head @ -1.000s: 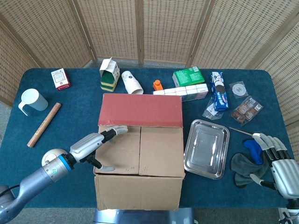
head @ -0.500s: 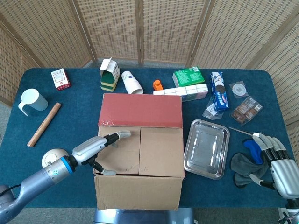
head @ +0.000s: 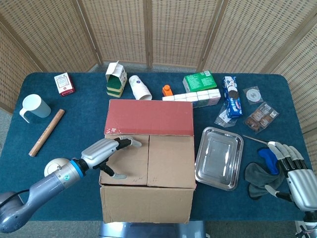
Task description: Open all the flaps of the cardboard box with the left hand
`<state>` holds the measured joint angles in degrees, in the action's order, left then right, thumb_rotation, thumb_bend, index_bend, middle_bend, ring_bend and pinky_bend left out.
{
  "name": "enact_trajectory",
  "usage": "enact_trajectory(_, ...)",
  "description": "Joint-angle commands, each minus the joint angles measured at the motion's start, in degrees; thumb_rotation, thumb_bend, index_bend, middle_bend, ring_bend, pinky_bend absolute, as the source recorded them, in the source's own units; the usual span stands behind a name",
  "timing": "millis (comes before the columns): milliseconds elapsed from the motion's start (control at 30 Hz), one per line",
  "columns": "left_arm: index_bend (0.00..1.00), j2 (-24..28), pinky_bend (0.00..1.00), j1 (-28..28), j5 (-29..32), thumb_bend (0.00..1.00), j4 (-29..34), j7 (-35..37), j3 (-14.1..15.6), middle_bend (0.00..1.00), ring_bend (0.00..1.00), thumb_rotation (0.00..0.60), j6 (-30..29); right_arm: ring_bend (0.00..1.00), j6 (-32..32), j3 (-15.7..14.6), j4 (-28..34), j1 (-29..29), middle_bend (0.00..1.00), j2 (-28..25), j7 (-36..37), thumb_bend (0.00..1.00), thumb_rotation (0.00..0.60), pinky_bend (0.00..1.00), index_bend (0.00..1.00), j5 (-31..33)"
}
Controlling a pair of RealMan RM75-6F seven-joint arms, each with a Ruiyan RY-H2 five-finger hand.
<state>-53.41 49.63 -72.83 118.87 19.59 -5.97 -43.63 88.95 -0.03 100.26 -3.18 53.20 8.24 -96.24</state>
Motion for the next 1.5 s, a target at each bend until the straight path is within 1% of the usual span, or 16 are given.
enact_trajectory(33,0.16,-0.1,0.29,1.7,4.4,0.26,0.4,-4.6,-0.6,0.22,0.14,0.6,1.6,0.0,0.0,0.0,0.0,0.0,0.0,0.0,0.1,0.03,0.6,0.0,0.0,0.0)
enact_trajectory(167,0.15,-0.3,0.27,2.9,8.2,0.26,0.6,-7.8,-0.9,0.2,0.11,0.6,2.2,0.0,0.1,0.1,-0.1,0.0,0.0,0.0,0.2,0.04,0.6,0.0,0.0,0.0)
enact_trajectory(300,0.14,-0.7,0.23,4.1,12.4,0.26,0.4,-12.6,-1.1,0.16,0.08,0.6,1.5,0.0,0.2,0.1,-0.1,0.0,0.0,-0.1,0.5,0.03,0.6,0.0,0.0,0.0)
enact_trajectory(400,0.14,-1.0,0.21,4.8,14.8,0.26,0.6,-15.9,-1.2,0.12,0.06,0.6,0.1,0.0,0.3,0.1,-0.1,0.0,0.0,-0.1,0.6,0.03,0.6,0.0,0.0,0.0)
enact_trajectory(500,0.13,-0.8,0.19,4.8,16.3,0.25,1.6,-19.9,-1.4,0.1,0.04,0.6,-2.8,0.0,0.4,0.1,-0.1,0.1,0.0,-0.3,0.9,0.03,0.6,0.0,0.0,0.0)
enact_trajectory(600,0.13,-0.3,0.19,4.4,16.6,0.25,2.7,-23.5,-1.6,0.08,0.03,0.6,-6.1,0.0,0.3,0.0,-0.1,0.1,0.0,-0.4,1.1,0.03,0.6,0.0,0.0,-0.1)
enact_trajectory(733,0.13,0.3,0.18,3.4,16.3,0.25,4.1,-26.5,-2.1,0.06,0.02,0.6,-9.9,0.0,0.3,-0.1,0.0,0.0,0.0,-0.5,1.1,0.03,0.6,0.0,0.0,-0.3)
enact_trajectory(867,0.13,1.4,0.18,2.1,15.3,0.25,5.3,-27.2,-3.0,0.05,0.02,0.6,-12.6,0.0,0.3,-0.2,0.0,0.1,0.0,-0.5,1.2,0.03,0.6,0.0,0.0,-0.4)
enact_trajectory(1033,0.13,2.6,0.18,0.9,14.0,0.25,5.2,-27.6,-4.1,0.04,0.02,0.6,-14.6,0.0,0.2,-0.2,0.1,0.1,0.0,-0.6,1.2,0.03,0.6,0.0,0.0,-0.5)
enact_trajectory(1133,0.13,2.8,0.17,0.6,13.8,0.25,4.2,-28.3,-4.8,0.03,0.01,0.6,-15.4,0.0,0.0,-0.3,0.1,0.0,0.0,-0.5,0.9,0.03,0.6,0.0,0.0,-0.5)
enact_trajectory(1233,0.13,2.4,0.16,1.0,14.8,0.25,2.4,-29.3,-5.7,0.02,0.0,0.6,-15.5,0.0,-0.3,-0.3,0.1,-0.1,0.0,-0.4,0.7,0.03,0.6,0.0,0.0,-0.4)
enact_trajectory(1500,0.13,-2.1,0.13,5.1,21.9,0.25,-5.5,-33.1,-8.2,0.0,0.0,0.6,-13.1,0.0,-1.0,-0.2,0.0,-0.3,0.0,-0.2,0.3,0.03,0.6,0.0,0.0,0.3)
